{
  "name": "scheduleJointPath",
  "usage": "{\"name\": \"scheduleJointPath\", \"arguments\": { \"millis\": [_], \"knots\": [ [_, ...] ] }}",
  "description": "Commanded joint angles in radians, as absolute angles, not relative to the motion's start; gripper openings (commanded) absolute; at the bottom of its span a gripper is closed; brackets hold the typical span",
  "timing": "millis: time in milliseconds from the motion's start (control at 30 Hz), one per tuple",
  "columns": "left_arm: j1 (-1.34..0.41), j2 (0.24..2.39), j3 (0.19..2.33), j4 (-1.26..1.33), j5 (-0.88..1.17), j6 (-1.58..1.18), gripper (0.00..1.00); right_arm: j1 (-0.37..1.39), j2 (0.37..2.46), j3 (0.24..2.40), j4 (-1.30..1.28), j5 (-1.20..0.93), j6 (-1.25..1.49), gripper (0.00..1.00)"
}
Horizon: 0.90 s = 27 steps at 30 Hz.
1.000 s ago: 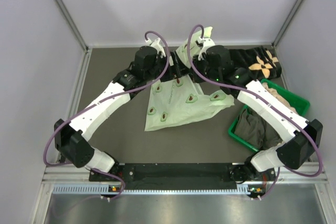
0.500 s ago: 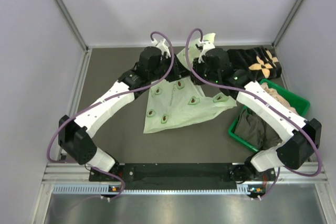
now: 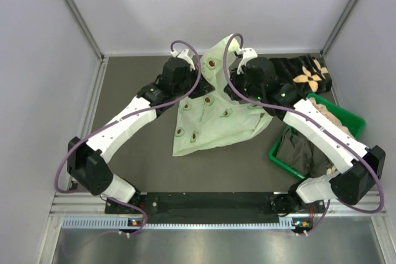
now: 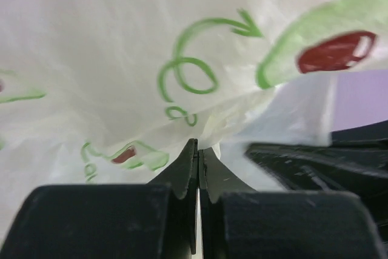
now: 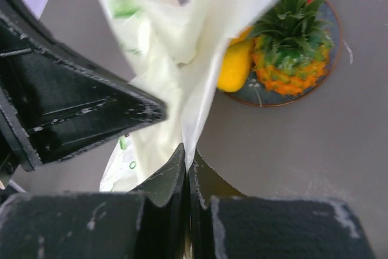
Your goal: Place the fruits into the plastic bag
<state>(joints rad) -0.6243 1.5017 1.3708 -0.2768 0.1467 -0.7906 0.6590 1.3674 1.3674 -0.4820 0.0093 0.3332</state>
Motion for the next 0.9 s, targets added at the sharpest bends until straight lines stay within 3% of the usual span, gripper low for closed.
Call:
{"name": "scheduleJointPath", "arguments": {
  "millis": [0, 200, 433, 800, 867],
  "knots": [
    [-0.575, 1.421, 1.410, -0.472, 0.028, -0.689, 0.00, 0.632, 1.330, 1.362, -0.511, 0.087, 0.307, 0.00],
    [-0.359, 1.315, 1.439, -0.754, 0.063, -0.582, 0.00, 0.428, 1.269, 1.318, -0.592, 0.097, 0.302, 0.00],
    [-0.268, 1.339, 1.641, -1.033, 0.043, -0.456, 0.00, 0.382, 1.249, 1.302, -0.653, 0.181, 0.253, 0.00],
    [-0.235, 1.355, 1.715, -1.123, -0.031, -0.426, 0.00, 0.382, 1.273, 1.318, -0.710, 0.264, 0.235, 0.00],
    [-0.235, 1.350, 1.697, -1.068, 0.092, -0.407, 0.00, 0.382, 1.267, 1.315, -0.695, 0.205, 0.227, 0.00]
  ]
}}
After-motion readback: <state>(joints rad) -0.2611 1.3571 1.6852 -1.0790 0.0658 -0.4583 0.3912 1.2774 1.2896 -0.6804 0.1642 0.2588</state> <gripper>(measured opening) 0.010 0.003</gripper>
